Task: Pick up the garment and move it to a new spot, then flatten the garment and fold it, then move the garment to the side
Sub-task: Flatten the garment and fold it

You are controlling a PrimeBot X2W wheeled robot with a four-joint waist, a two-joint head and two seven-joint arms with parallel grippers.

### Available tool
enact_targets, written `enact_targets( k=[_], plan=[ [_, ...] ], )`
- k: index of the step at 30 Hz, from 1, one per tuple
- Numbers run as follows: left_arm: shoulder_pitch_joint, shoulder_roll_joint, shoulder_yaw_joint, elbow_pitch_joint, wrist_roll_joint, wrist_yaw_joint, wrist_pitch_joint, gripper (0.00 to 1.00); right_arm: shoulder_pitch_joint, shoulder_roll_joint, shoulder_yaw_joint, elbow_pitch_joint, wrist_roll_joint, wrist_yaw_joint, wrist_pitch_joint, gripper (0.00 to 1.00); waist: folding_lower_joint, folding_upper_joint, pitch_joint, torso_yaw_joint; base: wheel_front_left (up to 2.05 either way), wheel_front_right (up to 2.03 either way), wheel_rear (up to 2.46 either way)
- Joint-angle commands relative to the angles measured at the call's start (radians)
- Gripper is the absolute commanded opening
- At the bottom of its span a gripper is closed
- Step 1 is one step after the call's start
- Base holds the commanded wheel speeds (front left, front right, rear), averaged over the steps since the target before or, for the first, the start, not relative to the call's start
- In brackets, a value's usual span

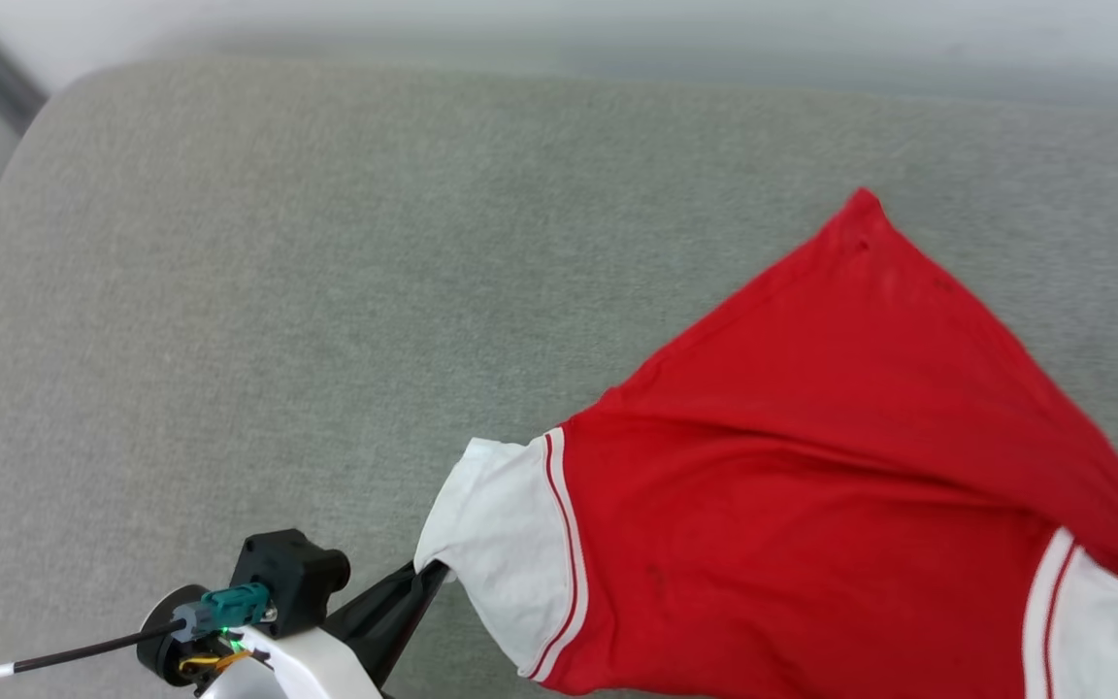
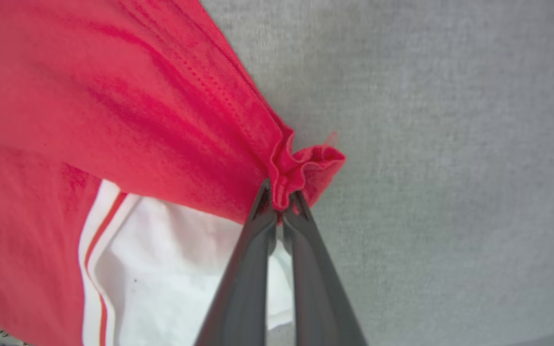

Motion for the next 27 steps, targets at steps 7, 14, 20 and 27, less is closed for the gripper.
enact_targets(
  k=[7, 14, 20, 27],
  plan=[
    [0.043, -0.009, 0.012, 0.035, -0.026, 0.014, -0.031, 0.0, 0.213, 0.073, -0.055, -0.108, 0.038, -0.001, -0.001, 0.0, 0.0001, -0.0001, -0.067, -0.062, 0.0, 0.0, 0.0],
    [0.055, -0.009, 0.018, 0.062, -0.036, 0.012, -0.049, 0.0, 0.331, 0.107, -0.075, -0.174, 0.057, -0.001, -0.007, 0.0, 0.0001, -0.0001, -0.076, -0.07, 0.0, 0.0, 0.0],
    [0.049, -0.011, 0.015, 0.064, -0.041, 0.009, -0.049, 0.0, 0.316, 0.118, -0.066, -0.185, 0.088, -0.001, -0.028, 0.98, 0.0001, -0.0001, -0.079, -0.068, 0.0, 0.0, 0.0],
    [0.047, -0.006, 0.011, 0.051, -0.037, 0.011, -0.047, 0.0, 0.238, 0.085, -0.085, -0.227, 0.143, -0.001, -0.003, 1.0, 0.0001, -0.0001, -0.073, -0.048, 0.0, 0.0, 0.0]
  ],
)
